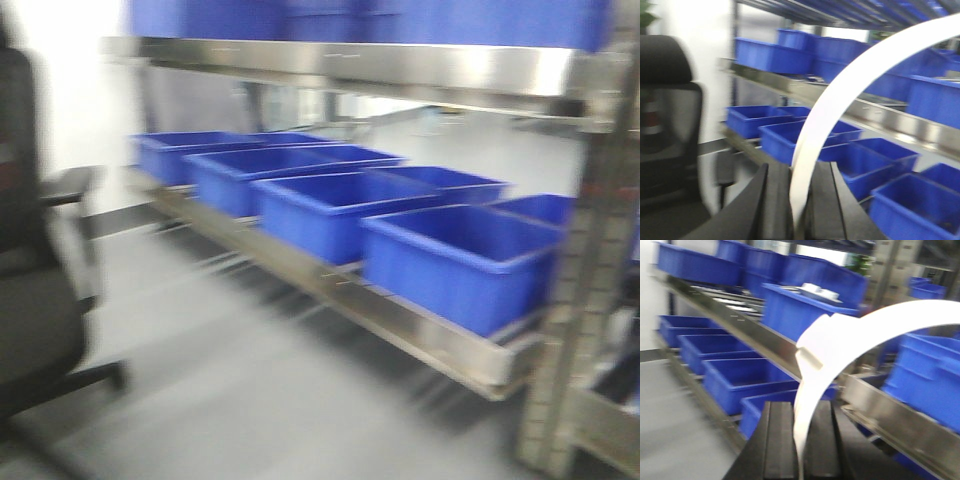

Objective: Grab PVC pipe and place in blue bin
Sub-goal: 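Drive the base to the steel shelf of blue bins, then move the held pipe over an open blue bin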

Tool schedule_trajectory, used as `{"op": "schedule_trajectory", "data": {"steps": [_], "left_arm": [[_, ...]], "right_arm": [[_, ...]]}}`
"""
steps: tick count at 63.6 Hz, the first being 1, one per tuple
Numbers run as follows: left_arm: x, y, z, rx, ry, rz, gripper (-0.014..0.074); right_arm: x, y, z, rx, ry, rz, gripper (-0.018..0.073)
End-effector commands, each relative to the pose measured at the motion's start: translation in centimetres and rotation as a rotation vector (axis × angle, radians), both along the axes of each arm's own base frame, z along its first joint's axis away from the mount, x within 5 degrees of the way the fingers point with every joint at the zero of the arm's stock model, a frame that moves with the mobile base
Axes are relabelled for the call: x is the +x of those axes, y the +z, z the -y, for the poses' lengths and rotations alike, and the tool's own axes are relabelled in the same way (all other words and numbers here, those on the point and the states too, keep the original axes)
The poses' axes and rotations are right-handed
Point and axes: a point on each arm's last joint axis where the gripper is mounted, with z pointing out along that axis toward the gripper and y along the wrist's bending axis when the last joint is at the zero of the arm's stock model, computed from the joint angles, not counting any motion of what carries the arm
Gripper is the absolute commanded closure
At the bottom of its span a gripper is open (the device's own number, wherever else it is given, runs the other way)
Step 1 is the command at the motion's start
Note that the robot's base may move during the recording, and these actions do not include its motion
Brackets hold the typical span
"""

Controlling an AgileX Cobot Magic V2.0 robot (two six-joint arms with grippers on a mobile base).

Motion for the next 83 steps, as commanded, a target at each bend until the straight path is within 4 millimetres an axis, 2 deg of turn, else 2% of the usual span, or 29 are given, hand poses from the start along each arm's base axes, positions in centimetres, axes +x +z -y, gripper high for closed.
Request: {"op": "schedule_trajectory", "data": {"steps": [1,83], "left_arm": [[-0.16,0.33,0.01,-0.006,-0.001,0.032,0.0707],[-0.16,0.33,0.01,-0.006,-0.001,0.032,0.0707]], "right_arm": [[-0.17,0.45,-0.02,-0.013,-0.002,0.035,0.0727],[-0.17,0.45,-0.02,-0.013,-0.002,0.035,0.0727]]}}
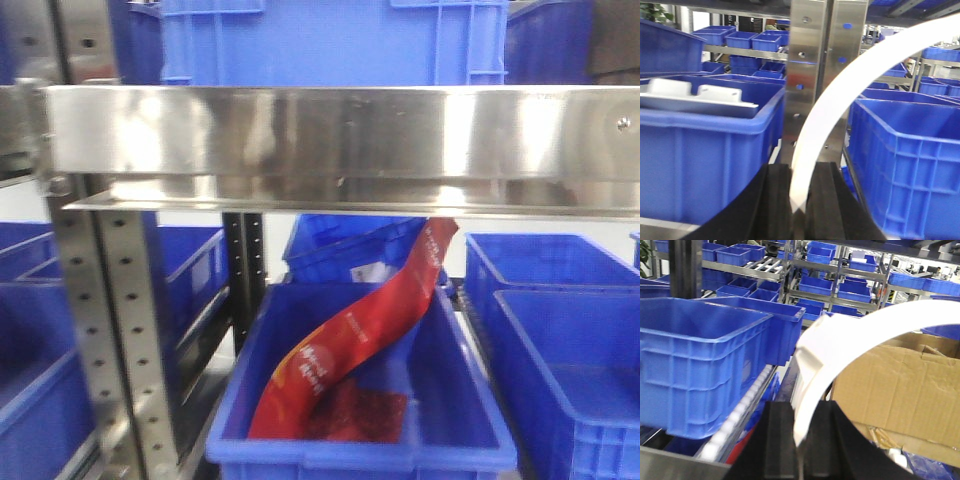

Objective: Grab PVC pipe and place in blue bin
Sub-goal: 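Move the held pipe over an open blue bin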

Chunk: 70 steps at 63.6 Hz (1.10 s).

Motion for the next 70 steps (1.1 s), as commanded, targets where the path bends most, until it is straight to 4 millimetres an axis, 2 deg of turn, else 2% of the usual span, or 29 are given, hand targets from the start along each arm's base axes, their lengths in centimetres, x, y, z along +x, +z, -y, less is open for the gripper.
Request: {"op": "schedule_trajectory", "data": {"steps": [1,70], "left_arm": [[-0.16,0.33,0.01,-0.006,-0.001,0.032,0.0707],[-0.18,0.54,0.01,-0.005,-0.001,0.055,0.0707]], "right_arm": [[-0.17,0.45,-0.02,-0.01,-0.002,0.036,0.0727],[-0.17,0.45,-0.02,-0.01,-0.002,0.036,0.0727]]}}
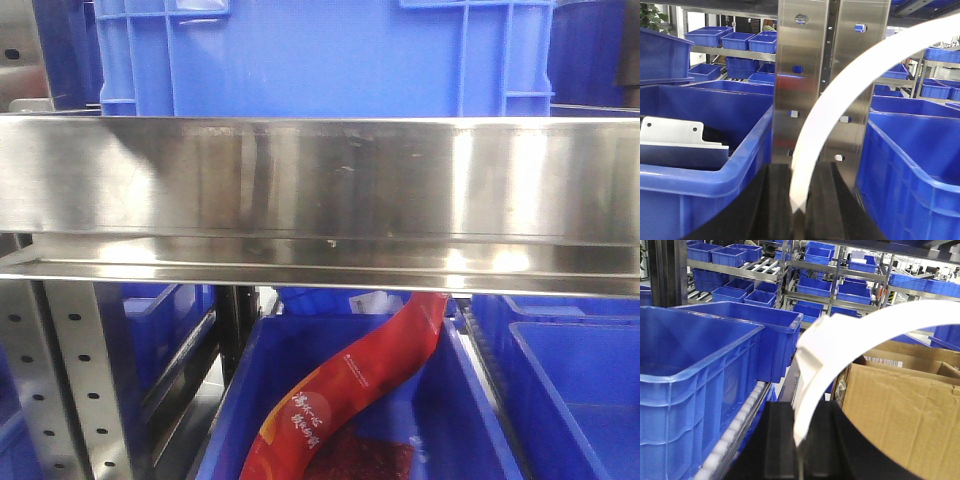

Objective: Grab PVC pipe and place in blue bin
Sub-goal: 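Move the held pipe over an open blue bin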

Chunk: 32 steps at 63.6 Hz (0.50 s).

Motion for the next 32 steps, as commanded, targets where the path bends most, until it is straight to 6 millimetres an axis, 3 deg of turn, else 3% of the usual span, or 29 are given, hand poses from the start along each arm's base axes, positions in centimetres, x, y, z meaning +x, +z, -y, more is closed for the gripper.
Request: {"op": "schedule_trajectory", "data": {"steps": [1,14,24,32], "left_arm": [[-0.2,0.6,0.0,-0.005,-0.001,0.056,0.0707],[-0.2,0.7,0.0,-0.005,-0.002,0.077,0.0707],[1.0,0.4,0.1,-0.006,-0.008,0.032,0.0707],[2.0,2.4,1.5,0.025,-0.108,-0.001,0.0707]], "right_arm": [[-0.2,0.5,0.0,-0.01,-0.002,0.036,0.0727],[-0.2,0.7,0.0,-0.017,-0.004,0.066,0.0727],[0.0,0.7,0.0,0.006,0.005,0.058,0.0727],[0.9,2.1,-0.6,0.065,0.083,0.087,0.0727]]}}
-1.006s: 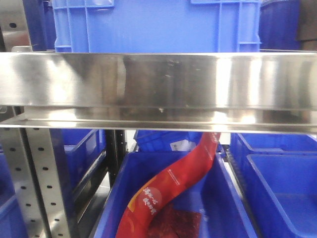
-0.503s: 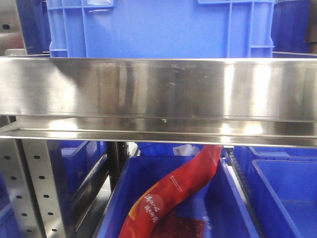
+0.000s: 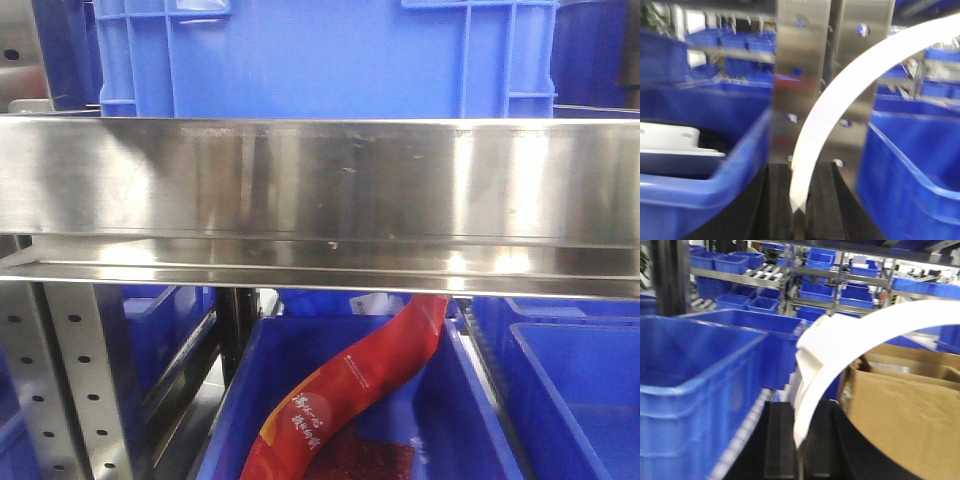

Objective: Grab PVC pipe and place in blue bin
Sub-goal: 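Move the held pipe over an open blue bin, then open both grippers to drop the pipe into the bin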

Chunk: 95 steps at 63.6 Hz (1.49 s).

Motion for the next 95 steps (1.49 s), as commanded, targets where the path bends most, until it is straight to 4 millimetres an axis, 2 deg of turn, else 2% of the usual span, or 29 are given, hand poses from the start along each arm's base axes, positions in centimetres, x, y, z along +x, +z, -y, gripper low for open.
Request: {"op": "schedule_trajectory", "data": {"steps": [1,9,14,27,36,44,49,53,63,68,73,84,87,90,95], "left_arm": [[0.6,1.8,1.2,0.033,-0.076,0.02,0.0707],[2.4,4.3,4.4,0.111,-0.254,0.052,0.0707],[4.0,5.0,6.4,0.128,-0.327,0.051,0.0707],[9.4,7.3,9.7,0.099,-0.374,0.099,0.0707],[14.4,7.2,11.8,0.097,-0.375,0.07,0.0707],[18.9,5.3,13.7,0.109,-0.378,0.015,0.0707],[20.4,4.5,14.4,0.083,-0.384,-0.028,0.0674],[20.9,4.1,14.9,0.078,-0.392,-0.069,0.0591],[21.2,3.6,15.3,0.084,-0.399,-0.087,0.0349],[21.2,3.6,15.3,0.085,-0.4,-0.094,0.0302],[21.2,3.6,15.3,0.085,-0.4,-0.094,0.0286],[21.0,3.8,15.2,0.083,-0.4,-0.096,0.0307],[20.5,4.3,15.1,0.083,-0.406,-0.11,0.0389],[19.7,4.8,15.0,0.084,-0.412,-0.115,0.048],[18.5,5.8,14.5,0.088,-0.415,-0.131,0.068]], "right_arm": [[0.8,1.6,-0.4,0.024,0.052,0.053,0.0727],[3.2,2.9,-1.3,0.03,0.159,0.026,0.0727],[5.2,3.3,-2.2,0.034,0.228,-0.007,0.0727],[11.6,4.3,-5.9,0.034,0.391,-0.087,0.0727],[16.6,3.9,-8.6,0.031,0.449,-0.132,0.0727],[20.4,2.7,-10.5,0.027,0.477,-0.186,0.0727],[22.0,2.2,-11.3,0.023,0.489,-0.233,0.0724],[22.6,1.9,-11.6,0.022,0.496,-0.273,0.0679],[23.0,1.5,-11.8,0.03,0.501,-0.315,0.0411],[23.0,1.6,-11.8,0.031,0.5,-0.31,0.0299],[23.0,1.6,-11.8,0.031,0.5,-0.305,0.0258],[22.9,1.8,-11.8,0.031,0.501,-0.306,0.0277],[22.5,2.5,-11.7,0.029,0.506,-0.31,0.0332],[22.1,3.0,-11.6,0.028,0.511,-0.318,0.044],[21.5,3.8,-11.5,0.027,0.515,-0.316,0.0612]]}}
